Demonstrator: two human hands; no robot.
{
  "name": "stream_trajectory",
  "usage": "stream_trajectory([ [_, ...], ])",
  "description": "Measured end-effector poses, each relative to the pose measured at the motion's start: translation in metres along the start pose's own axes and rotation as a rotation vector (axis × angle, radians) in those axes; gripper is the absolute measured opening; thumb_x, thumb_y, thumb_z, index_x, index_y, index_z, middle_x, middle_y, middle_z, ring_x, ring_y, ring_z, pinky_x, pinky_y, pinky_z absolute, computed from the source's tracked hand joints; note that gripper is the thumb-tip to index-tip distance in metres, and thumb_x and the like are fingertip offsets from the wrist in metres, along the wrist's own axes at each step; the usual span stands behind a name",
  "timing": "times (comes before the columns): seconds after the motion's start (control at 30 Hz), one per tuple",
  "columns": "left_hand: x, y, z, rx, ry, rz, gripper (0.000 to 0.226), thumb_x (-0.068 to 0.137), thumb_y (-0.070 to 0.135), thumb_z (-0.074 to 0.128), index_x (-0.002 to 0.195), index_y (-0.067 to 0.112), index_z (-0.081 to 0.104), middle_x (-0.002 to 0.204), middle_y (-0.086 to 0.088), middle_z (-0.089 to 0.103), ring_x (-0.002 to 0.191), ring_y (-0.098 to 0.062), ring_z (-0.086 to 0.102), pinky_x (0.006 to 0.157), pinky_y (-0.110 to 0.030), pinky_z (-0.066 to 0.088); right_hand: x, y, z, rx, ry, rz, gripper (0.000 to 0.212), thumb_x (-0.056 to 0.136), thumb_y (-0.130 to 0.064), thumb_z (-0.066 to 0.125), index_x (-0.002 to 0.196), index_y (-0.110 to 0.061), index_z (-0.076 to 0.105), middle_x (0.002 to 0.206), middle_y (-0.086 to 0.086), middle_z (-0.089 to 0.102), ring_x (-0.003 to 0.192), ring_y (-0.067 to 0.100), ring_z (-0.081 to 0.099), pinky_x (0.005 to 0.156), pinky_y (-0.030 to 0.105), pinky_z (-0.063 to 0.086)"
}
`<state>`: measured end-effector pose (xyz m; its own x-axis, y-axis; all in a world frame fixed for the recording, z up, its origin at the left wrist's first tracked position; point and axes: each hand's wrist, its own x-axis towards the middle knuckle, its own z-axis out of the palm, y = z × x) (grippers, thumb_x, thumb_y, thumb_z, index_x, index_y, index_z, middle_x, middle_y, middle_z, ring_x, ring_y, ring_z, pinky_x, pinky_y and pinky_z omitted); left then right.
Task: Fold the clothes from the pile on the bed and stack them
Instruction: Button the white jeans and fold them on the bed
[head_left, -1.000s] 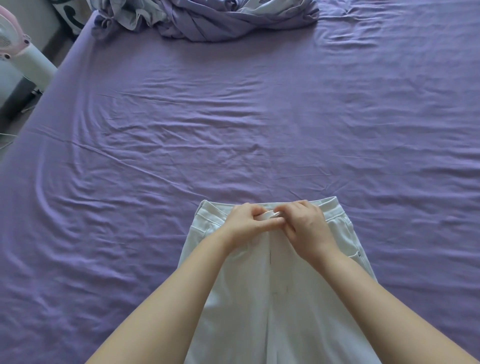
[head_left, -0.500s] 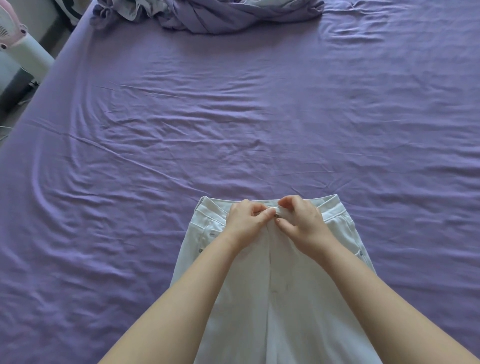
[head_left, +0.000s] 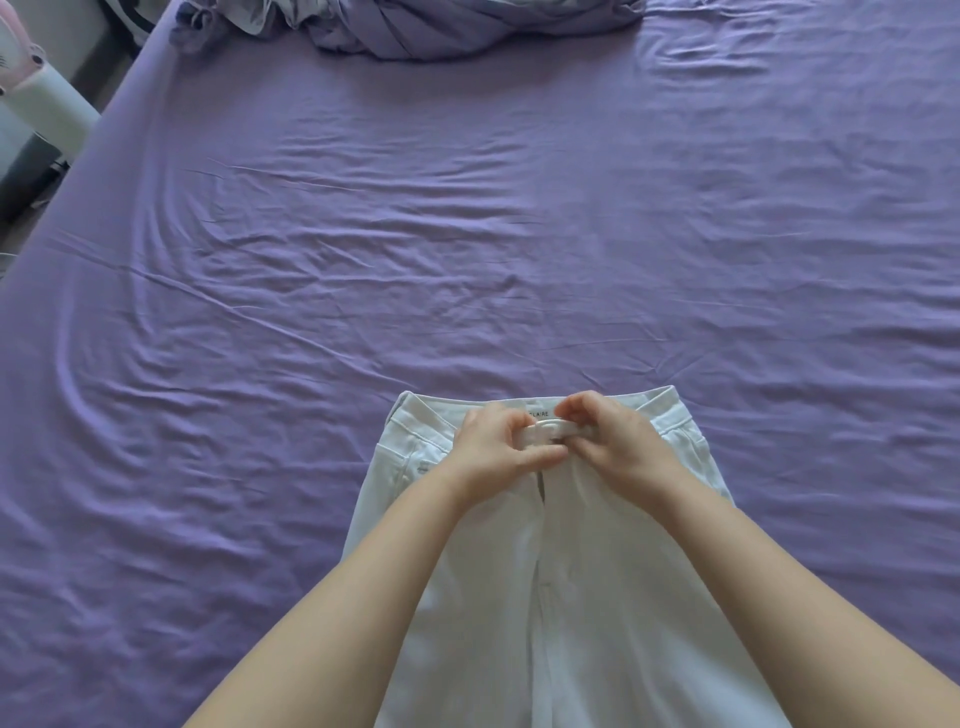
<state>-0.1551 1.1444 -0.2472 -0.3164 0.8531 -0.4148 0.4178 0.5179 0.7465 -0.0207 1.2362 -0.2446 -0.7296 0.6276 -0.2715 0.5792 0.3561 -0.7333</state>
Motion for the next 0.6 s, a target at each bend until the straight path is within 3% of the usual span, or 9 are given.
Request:
stream_trajectory([
  [0.1, -0.001, 0.000, -0.002, 0.023, 0.005, 0.001, 0.052, 0.066, 0.046, 0.063, 0.079, -0.004, 0.065, 0.077, -0.017, 0.050, 0.080, -0.027, 0.048, 0.071, -0.041, 0.041, 0.001, -0.002, -0.006, -0.014, -0.028, -0.039, 0.020, 0.086, -0.020, 0.066, 0.104, -0.013, 0.067, 0.087, -0.008, 0.061, 0.096, 0.016, 0.055, 0.078, 0.014, 0.035],
  [0.23, 0.000, 0.005, -0.003, 0.017, -0.044, -0.009, 0.041, 0.070, 0.040, 0.070, 0.070, 0.000, 0.057, 0.078, -0.009, 0.042, 0.080, -0.019, 0.042, 0.071, -0.038, 0.040, 0.008, -0.001, -0.004, -0.087, 0.027, -0.040, 0.014, 0.086, -0.019, 0.064, 0.099, -0.016, 0.070, 0.073, -0.019, 0.049, 0.098, 0.018, 0.053, 0.092, 0.029, 0.038],
  [0.33, 0.004, -0.003, -0.004, 0.074, -0.091, -0.005, 0.028, 0.083, 0.030, 0.069, 0.090, 0.004, 0.063, 0.094, -0.007, 0.045, 0.099, -0.018, 0.039, 0.087, -0.032, 0.037, 0.010, 0.000, 0.001, -0.120, 0.101, -0.048, 0.011, 0.085, -0.019, 0.065, 0.094, -0.019, 0.071, 0.074, -0.017, 0.049, 0.100, 0.016, 0.050, 0.097, 0.033, 0.034],
  [0.43, 0.009, -0.010, 0.002, 0.215, -0.055, -0.012, 0.032, 0.085, 0.035, 0.066, 0.111, 0.015, 0.063, 0.109, -0.006, 0.049, 0.116, -0.024, 0.035, 0.101, -0.035, 0.031, 0.007, 0.005, 0.006, -0.173, 0.199, -0.067, 0.011, 0.082, -0.021, 0.068, 0.091, -0.016, 0.069, 0.085, -0.004, 0.060, 0.102, 0.020, 0.050, 0.094, 0.030, 0.029],
  [0.6, 0.011, -0.015, 0.014, 0.376, 0.083, -0.046, 0.038, 0.086, 0.044, 0.061, 0.116, 0.021, 0.060, 0.116, -0.002, 0.050, 0.117, -0.024, 0.034, 0.098, -0.030, 0.026, -0.017, 0.019, -0.002, -0.386, 0.239, -0.139, 0.032, 0.065, -0.014, 0.082, 0.091, -0.006, 0.065, 0.100, 0.009, 0.066, 0.107, 0.035, 0.057, 0.093, 0.046, 0.042],
])
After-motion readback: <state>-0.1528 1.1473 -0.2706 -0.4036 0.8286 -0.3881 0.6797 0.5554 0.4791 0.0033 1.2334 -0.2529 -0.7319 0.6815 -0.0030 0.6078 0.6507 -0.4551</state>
